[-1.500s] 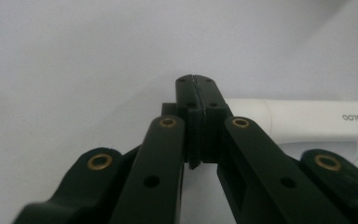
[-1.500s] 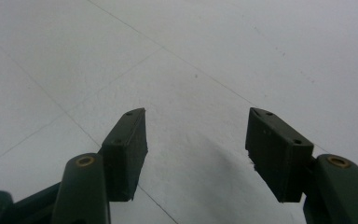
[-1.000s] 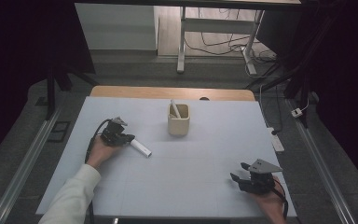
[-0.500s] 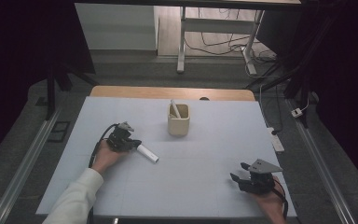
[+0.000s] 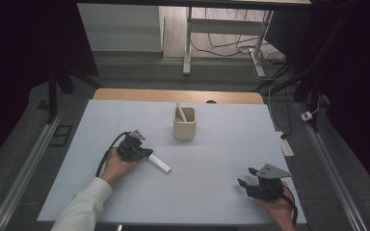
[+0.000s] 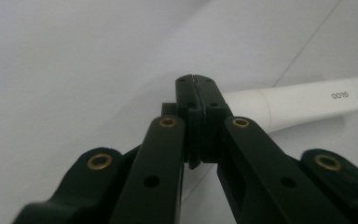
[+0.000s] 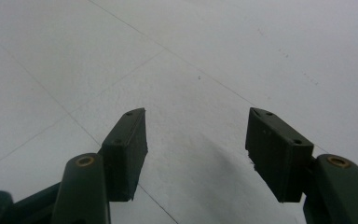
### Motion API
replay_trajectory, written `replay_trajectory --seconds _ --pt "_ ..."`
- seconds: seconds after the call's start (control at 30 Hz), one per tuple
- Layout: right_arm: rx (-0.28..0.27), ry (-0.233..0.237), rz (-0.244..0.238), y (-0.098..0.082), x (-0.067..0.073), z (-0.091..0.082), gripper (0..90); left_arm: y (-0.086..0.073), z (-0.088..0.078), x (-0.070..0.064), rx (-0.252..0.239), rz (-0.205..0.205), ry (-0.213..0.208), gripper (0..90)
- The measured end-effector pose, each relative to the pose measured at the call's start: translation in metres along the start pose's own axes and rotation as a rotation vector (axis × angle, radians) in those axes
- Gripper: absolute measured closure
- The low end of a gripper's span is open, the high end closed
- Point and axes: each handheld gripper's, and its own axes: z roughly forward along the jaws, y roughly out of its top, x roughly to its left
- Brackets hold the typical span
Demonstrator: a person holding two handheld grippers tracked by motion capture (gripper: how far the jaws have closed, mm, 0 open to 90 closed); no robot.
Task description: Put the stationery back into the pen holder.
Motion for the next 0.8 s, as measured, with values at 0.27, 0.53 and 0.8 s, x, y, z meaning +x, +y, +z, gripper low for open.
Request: replay_trajectory --seconds 0.27,0.53,0.8 --pt "-0.002 0.002 -0.002 0.000 0.000 0.000 38.0 0.002 0.003 -0.014 0.007 0.011 -0.016 88.3" --pt "-0.001 0.003 -0.007 0.001 0.000 -0.001 38.0 0.003 0.008 -0.026 -0.004 0.010 -0.032 88.3" --pt "-0.003 0.002 -0.007 0.001 0.000 -0.001 38.0 0.003 0.011 -0.038 -0.005 0.012 -0.045 88.3"
